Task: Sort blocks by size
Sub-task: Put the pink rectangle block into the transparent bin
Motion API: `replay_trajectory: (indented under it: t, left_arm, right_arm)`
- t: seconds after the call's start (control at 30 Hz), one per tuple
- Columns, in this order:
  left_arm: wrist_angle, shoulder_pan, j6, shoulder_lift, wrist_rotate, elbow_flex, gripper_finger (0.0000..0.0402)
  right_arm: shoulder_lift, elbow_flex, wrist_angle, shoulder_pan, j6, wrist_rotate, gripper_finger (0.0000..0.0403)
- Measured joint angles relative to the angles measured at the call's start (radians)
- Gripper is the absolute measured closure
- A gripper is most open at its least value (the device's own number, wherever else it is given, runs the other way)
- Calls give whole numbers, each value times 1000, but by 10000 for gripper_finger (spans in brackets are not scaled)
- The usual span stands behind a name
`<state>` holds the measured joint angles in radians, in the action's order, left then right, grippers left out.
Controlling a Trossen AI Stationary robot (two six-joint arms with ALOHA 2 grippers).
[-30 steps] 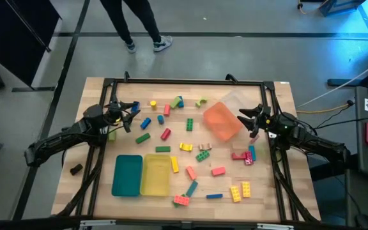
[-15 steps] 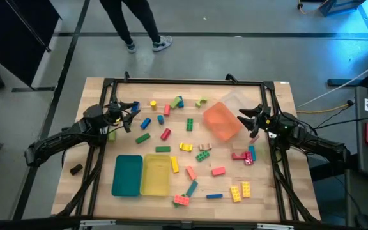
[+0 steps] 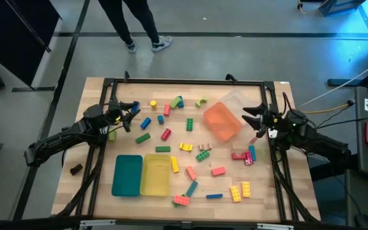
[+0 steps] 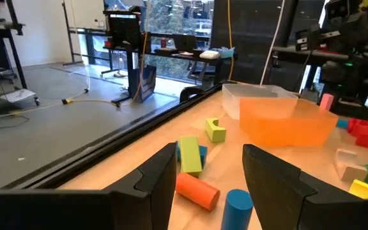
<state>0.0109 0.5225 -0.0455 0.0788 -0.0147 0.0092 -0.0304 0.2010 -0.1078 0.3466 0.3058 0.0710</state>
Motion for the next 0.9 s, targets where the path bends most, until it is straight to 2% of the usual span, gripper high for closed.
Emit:
replay_trajectory:
  t: [0.27,0.63,0.77,0.9]
  left_arm:
    - [0,0,0,0,0,0,237]
    - [0,0,0,0,0,0,237]
    - [0,0,0,0,0,0,237]
    - [0,0,0,0,0,0,237]
  right_arm:
    - [-202,249,-316,0,-96,0,178]
    - [-584,639,-840,0,-417,79,178]
    - [-706,727,-1078,0,-420,17,178]
    - [-818,741,-1227,0,-445,-62,178]
